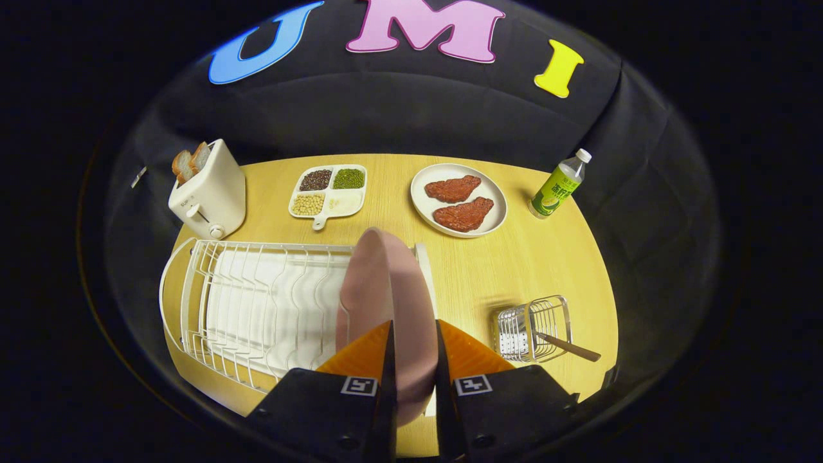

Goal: Take the plate from the dish rack, then take the spoon from the basket and place it into the plate.

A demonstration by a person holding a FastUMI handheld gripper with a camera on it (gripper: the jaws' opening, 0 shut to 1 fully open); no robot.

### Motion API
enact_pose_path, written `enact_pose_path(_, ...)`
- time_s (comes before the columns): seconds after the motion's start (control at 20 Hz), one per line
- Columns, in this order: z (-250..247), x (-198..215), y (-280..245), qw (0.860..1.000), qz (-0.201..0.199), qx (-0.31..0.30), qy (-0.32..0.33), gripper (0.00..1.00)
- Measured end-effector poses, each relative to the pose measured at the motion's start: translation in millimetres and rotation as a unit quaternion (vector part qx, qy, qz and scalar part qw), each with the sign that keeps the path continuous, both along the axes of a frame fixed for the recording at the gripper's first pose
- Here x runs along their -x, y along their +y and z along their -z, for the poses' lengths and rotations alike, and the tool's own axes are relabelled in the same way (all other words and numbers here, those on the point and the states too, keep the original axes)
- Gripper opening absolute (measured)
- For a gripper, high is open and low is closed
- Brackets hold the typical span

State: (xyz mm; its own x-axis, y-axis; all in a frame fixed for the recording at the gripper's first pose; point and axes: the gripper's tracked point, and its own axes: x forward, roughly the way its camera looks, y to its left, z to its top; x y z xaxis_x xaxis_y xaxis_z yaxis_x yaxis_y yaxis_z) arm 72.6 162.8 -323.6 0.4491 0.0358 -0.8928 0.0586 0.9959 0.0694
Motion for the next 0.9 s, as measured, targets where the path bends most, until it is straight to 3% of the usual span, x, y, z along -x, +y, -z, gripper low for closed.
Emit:
enact_pose_path(0.25,-17,-11,2,0.997,-0.051,0.053,-0.022,0.27)
enact_pose_path(0.55,-50,-36,-4,0.983,-0.092,0.141,-0.075,0.27)
enact_pose_path(0.9,-90,-23,-16,0.990,-0.066,0.057,-0.115,0.27)
